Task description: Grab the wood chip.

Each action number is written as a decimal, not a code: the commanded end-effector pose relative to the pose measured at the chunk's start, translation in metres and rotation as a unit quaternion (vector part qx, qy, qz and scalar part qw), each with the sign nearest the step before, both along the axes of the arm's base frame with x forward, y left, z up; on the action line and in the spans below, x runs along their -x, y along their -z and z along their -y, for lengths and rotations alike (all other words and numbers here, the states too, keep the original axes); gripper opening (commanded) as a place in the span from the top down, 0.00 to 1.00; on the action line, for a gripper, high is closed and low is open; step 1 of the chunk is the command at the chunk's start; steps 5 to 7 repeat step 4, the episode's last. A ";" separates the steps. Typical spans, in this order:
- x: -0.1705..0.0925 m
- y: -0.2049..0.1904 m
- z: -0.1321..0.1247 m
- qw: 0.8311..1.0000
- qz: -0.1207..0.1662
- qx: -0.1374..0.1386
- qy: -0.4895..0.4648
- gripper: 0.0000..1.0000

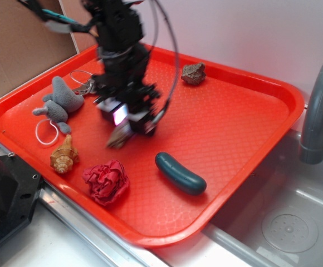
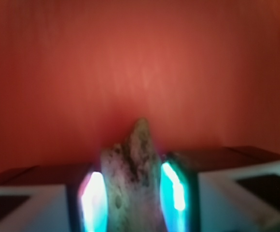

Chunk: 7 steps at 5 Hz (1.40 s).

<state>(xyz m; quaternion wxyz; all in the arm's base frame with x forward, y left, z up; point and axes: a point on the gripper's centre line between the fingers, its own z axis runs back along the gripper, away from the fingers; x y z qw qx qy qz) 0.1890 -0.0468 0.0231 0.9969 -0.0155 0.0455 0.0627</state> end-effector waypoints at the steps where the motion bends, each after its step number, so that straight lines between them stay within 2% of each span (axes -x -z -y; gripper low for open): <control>1: -0.011 -0.095 -0.041 0.986 0.166 0.009 0.031 1.00; 2: -0.043 -0.143 -0.048 0.981 0.180 0.049 0.060 1.00; 3: -0.054 -0.193 -0.044 0.983 0.174 0.039 0.048 1.00; 4: -0.056 -0.185 -0.034 0.985 0.163 0.011 0.060 1.00; 7: -0.056 -0.185 -0.034 0.985 0.163 0.011 0.060 1.00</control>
